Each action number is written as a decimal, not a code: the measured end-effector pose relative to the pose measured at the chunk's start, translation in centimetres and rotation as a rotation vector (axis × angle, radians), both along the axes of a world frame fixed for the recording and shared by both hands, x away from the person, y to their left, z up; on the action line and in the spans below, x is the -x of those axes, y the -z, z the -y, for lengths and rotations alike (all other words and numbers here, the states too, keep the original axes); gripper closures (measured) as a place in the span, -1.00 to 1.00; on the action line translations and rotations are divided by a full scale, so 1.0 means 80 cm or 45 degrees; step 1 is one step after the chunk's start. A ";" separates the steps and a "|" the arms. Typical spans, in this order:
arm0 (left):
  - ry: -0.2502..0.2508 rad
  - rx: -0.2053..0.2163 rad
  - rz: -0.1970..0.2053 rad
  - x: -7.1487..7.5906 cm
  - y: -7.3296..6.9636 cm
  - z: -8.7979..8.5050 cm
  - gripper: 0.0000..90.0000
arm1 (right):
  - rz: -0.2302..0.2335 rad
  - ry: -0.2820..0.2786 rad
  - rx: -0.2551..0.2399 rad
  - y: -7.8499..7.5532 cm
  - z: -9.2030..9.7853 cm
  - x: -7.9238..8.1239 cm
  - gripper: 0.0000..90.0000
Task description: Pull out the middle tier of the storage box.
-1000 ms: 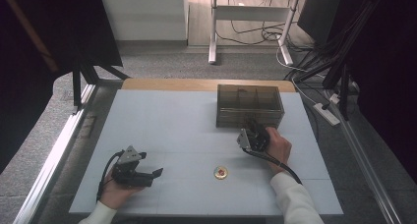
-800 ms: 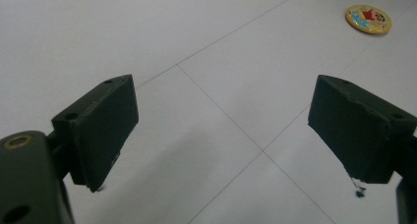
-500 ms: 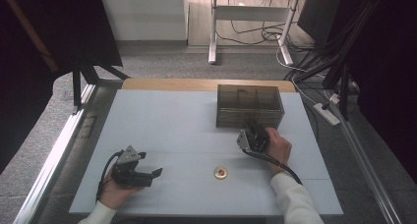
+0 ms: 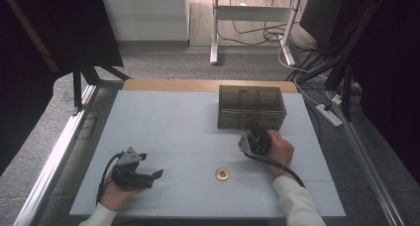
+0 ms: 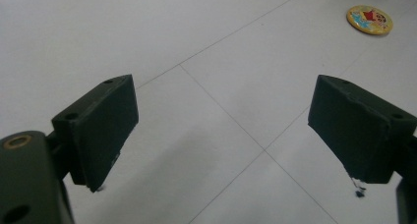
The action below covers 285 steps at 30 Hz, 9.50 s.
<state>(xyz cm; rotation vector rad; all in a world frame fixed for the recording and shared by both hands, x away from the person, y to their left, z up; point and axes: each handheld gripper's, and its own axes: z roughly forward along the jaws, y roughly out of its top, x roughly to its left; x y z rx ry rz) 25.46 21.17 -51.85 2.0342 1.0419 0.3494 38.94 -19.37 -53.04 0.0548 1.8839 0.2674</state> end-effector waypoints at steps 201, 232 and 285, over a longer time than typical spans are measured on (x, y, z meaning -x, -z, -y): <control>0.213 0.085 0.010 -0.172 -0.034 0.154 -0.70 | -0.743 0.216 -1.165 -0.074 0.148 -0.004 -0.45; 0.219 0.072 0.008 -0.177 -0.032 0.163 -0.69 | -0.823 0.223 -1.208 -0.051 0.166 -0.034 -0.12; 0.183 0.032 0.013 -0.211 -0.016 0.226 -0.04 | -0.789 0.229 -1.171 -0.048 0.166 -0.039 0.33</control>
